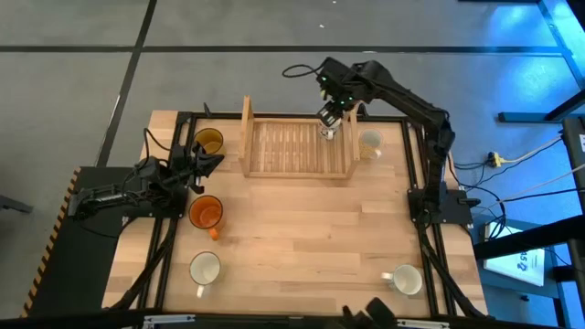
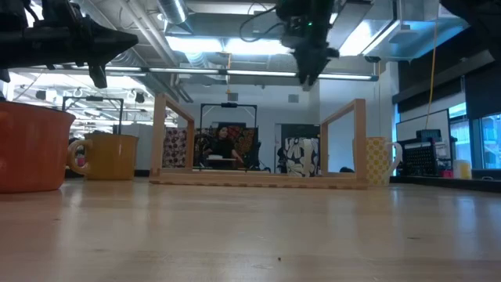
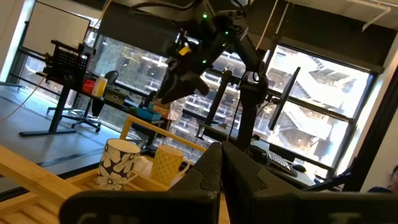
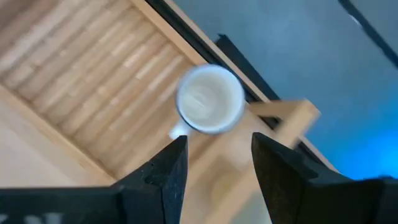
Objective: Place coffee mugs
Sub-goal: Put the yellow patterned mug on the shelf
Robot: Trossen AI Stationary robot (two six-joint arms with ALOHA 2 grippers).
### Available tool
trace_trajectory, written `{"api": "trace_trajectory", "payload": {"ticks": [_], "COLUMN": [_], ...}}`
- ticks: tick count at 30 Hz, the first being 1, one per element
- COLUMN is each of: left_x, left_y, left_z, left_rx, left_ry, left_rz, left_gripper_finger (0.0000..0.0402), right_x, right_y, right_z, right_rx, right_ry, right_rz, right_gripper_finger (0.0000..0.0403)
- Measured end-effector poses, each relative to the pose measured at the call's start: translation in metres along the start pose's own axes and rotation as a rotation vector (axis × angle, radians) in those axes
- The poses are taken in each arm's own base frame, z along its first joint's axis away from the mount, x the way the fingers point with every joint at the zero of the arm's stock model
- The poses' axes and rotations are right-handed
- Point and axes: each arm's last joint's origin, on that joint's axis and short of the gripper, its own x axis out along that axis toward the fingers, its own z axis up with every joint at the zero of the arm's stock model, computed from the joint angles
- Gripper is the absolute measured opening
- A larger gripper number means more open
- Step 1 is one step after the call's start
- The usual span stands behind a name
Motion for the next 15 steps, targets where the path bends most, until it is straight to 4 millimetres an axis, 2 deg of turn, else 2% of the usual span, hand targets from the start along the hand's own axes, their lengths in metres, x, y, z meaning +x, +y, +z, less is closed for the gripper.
{"api": "trace_trajectory", "payload": {"ticks": [5,8,15], "left_x": [0.0,0.0,0.0], "left_y": [0.0,0.0,0.0], "left_z": [0.0,0.0,0.0], "left_rx": [0.0,-0.001,-0.001], "left_ry": [0.0,0.0,0.0], "left_rz": [0.0,0.0,0.0], "left_gripper_finger": [0.0004,0.0004,0.0004], "right_x": [-0.009,-0.004,0.009], "right_y": [-0.008,-0.014,-0.048], "right_z": [-0.018,-0.036,-0.086], "right_rx": [0.025,0.058,0.236], "right_ry": [0.02,0.042,0.066], "right_rz": [-0.036,-0.051,-0.036], "right_gripper_finger": [0.0163,0.0163,0.0163]}}
